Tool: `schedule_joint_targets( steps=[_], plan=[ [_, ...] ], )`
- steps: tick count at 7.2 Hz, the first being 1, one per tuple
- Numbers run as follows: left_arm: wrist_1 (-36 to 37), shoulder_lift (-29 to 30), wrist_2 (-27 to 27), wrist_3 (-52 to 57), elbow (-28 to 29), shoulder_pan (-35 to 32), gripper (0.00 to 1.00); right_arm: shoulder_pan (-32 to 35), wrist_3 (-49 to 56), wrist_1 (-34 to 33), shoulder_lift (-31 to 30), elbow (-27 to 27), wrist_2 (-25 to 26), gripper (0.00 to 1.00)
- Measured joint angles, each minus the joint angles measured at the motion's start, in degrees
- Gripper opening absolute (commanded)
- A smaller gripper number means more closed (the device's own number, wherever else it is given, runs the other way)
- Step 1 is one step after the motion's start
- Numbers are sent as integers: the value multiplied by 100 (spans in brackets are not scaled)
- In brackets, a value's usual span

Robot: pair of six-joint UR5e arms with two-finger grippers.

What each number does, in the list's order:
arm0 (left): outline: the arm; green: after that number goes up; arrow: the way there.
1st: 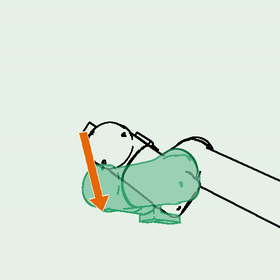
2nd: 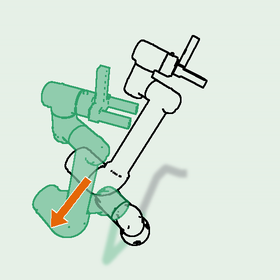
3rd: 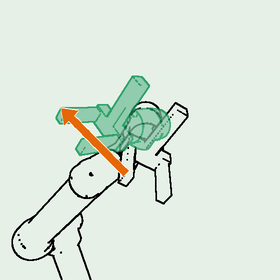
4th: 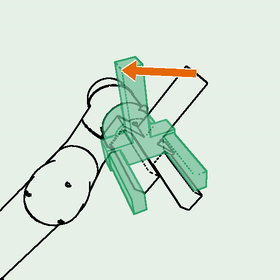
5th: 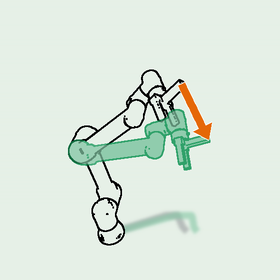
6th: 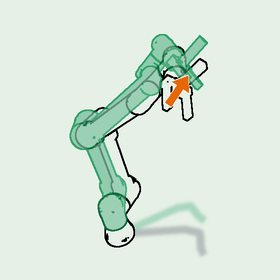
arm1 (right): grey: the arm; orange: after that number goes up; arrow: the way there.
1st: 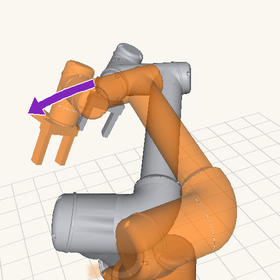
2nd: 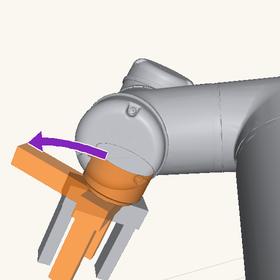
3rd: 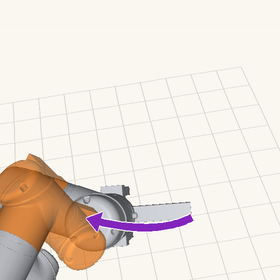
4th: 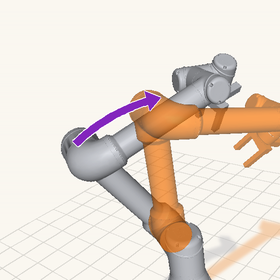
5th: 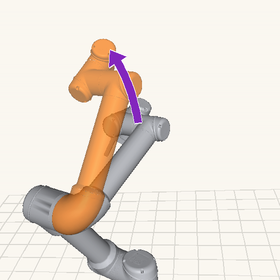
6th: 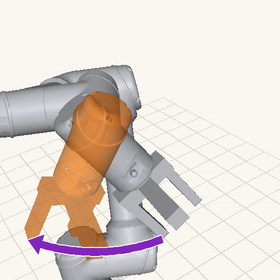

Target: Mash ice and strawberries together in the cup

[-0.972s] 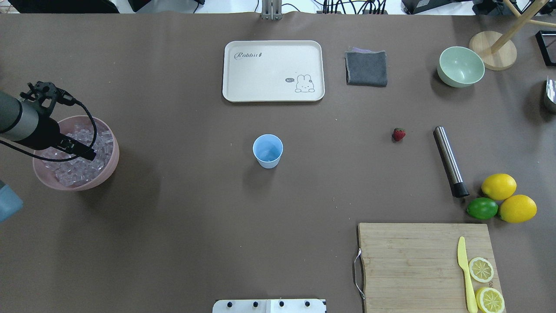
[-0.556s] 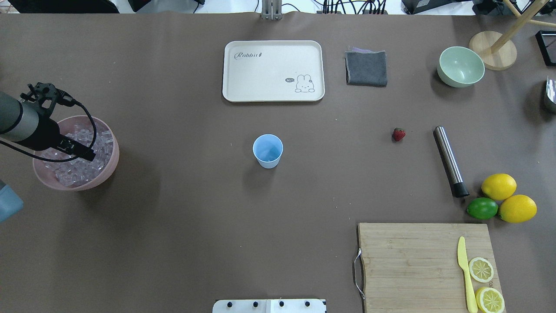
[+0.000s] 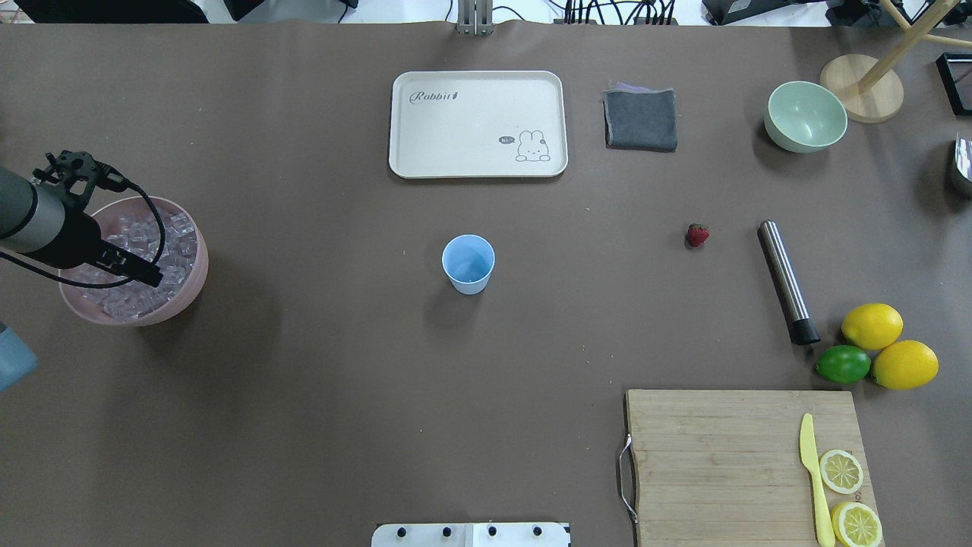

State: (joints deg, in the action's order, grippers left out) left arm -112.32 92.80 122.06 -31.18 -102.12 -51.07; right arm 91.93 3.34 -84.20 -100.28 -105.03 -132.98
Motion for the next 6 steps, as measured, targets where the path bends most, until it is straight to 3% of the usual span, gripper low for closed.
schedule_joint_targets(
  steps=[6],
  plan=[
    [8, 30, -3, -285, -167, 21, 91, 0, 0, 0, 0, 0, 0, 100]
  ],
)
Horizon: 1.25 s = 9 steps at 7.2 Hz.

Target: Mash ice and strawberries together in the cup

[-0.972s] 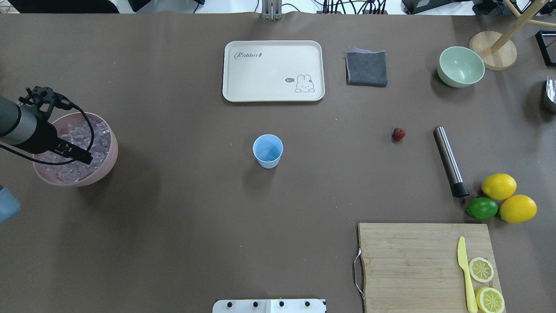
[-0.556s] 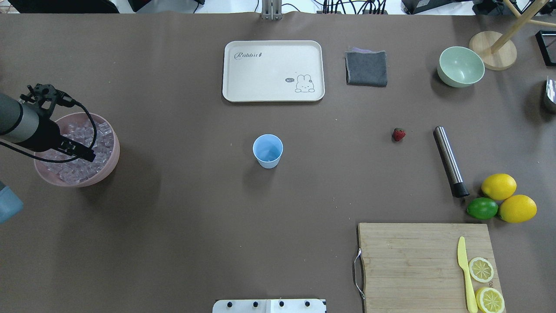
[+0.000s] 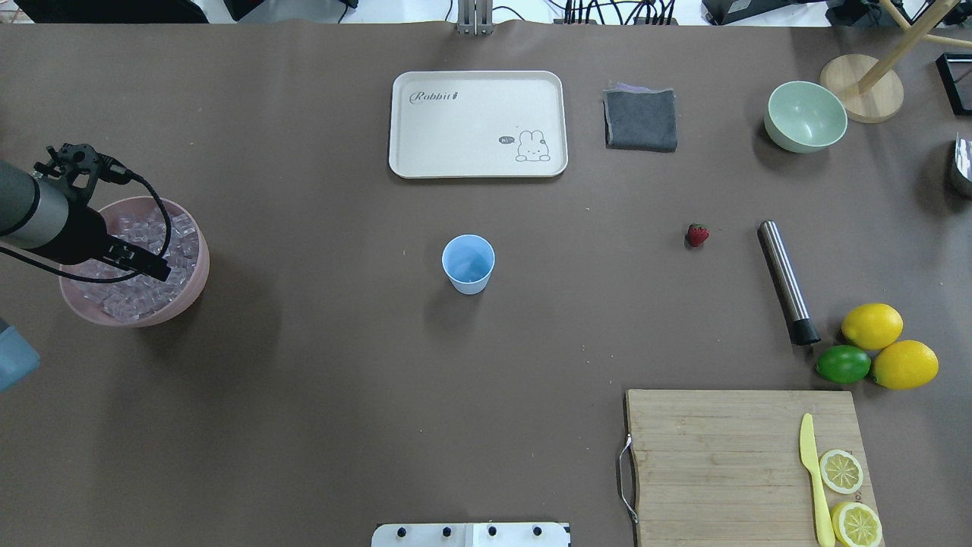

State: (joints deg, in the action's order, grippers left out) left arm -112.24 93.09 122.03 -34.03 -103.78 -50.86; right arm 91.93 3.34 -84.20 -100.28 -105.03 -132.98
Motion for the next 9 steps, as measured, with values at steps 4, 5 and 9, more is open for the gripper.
schedule_joint_targets(
  steps=[4, 5, 9],
  plan=[
    [1, -43, -9, -7, -5, 123, 91, 0, 0, 0, 0, 0, 0, 100],
    [-1, -45, -8, -15, -3, 171, 91, 0, 0, 0, 0, 0, 0, 100],
    [-8, -53, -21, -25, 15, 243, 87, 0, 0, 0, 0, 0, 0, 100]
  ],
)
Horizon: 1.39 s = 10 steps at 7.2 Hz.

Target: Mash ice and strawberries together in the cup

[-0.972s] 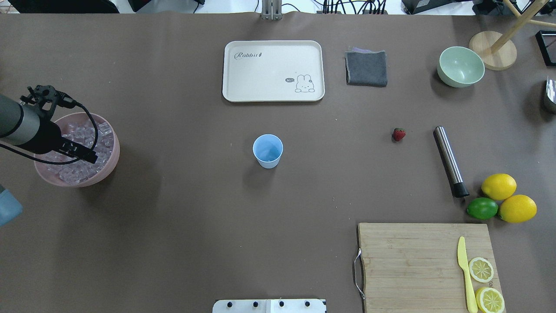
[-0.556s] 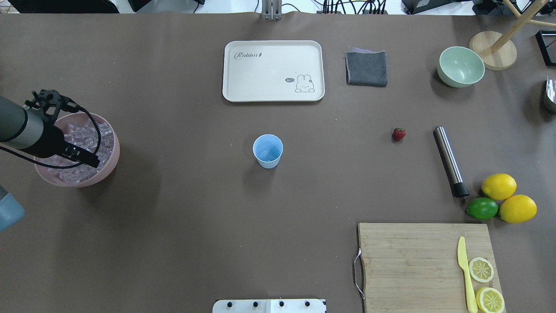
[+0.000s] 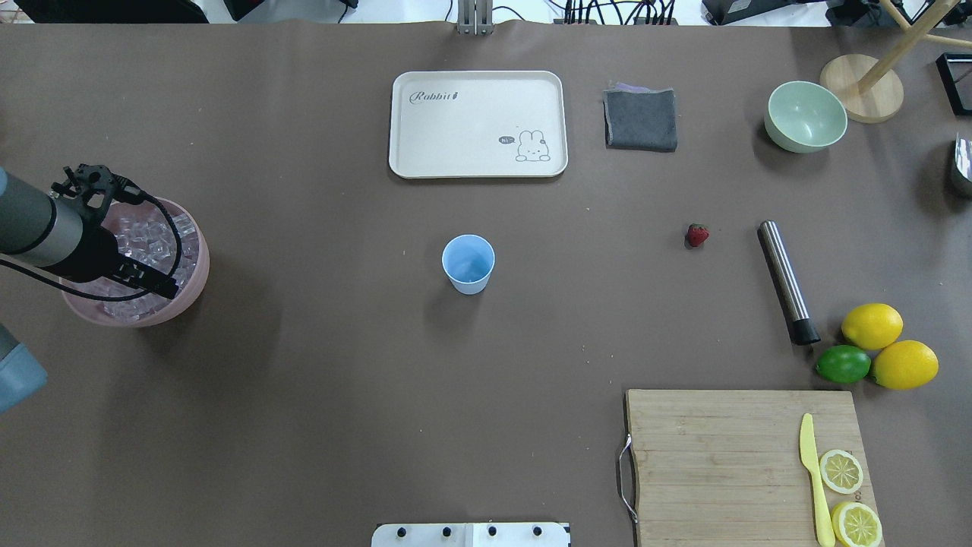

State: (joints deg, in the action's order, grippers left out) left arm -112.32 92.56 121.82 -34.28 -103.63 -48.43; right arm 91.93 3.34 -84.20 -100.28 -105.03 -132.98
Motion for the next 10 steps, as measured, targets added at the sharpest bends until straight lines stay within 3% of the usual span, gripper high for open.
schedule_joint_targets(
  steps=[2, 4, 7, 10],
  plan=[
    [-1, 8, -1, 32, 3, -7, 80, 0, 0, -4, 0, 0, 0, 100],
    [-1, 15, -1, 50, 14, -9, 53, 0, 0, -2, 0, 0, 0, 100],
    [2, 39, 5, 45, -1, -29, 3, -3, 0, -8, 0, 0, 0, 100],
    [14, 11, 33, 44, -99, -82, 0, -3, 0, -7, 0, 0, 0, 100]
  ],
)
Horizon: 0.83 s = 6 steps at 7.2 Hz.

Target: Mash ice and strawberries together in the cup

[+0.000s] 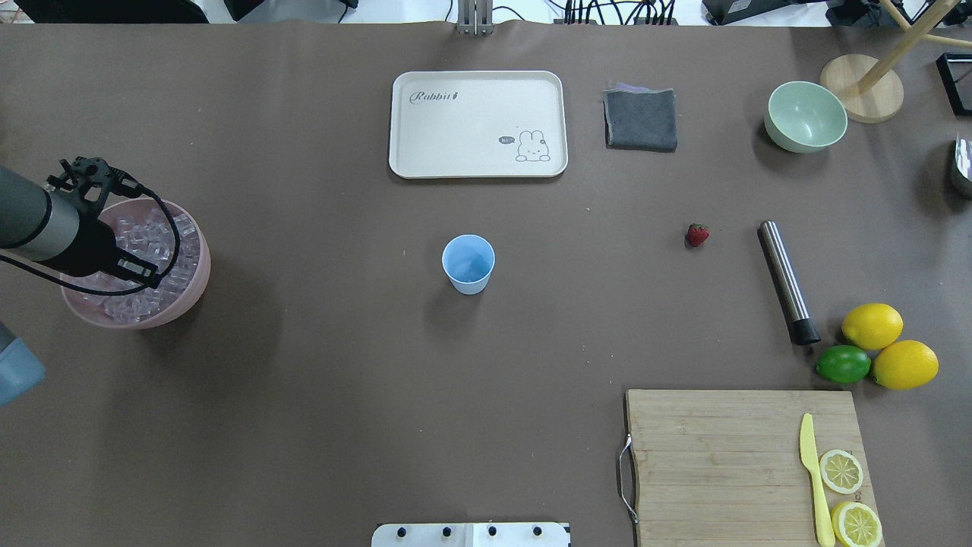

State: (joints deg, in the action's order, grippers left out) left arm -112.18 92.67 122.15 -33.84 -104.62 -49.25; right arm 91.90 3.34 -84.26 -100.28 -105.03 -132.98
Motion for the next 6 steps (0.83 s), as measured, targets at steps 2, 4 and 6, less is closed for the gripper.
schedule_joint_targets(
  steps=[2, 4, 6],
  plan=[
    [17, -28, 25, -2, -128, -35, 0, 1, 0, 0, 0, 0, 0, 100],
    [107, 12, 37, -6, -207, -110, 76, 1, 0, 4, 0, 0, 0, 100],
    [370, 230, 29, -1, -149, -251, 82, 3, 0, 3, 0, 0, -2, 100]
  ],
)
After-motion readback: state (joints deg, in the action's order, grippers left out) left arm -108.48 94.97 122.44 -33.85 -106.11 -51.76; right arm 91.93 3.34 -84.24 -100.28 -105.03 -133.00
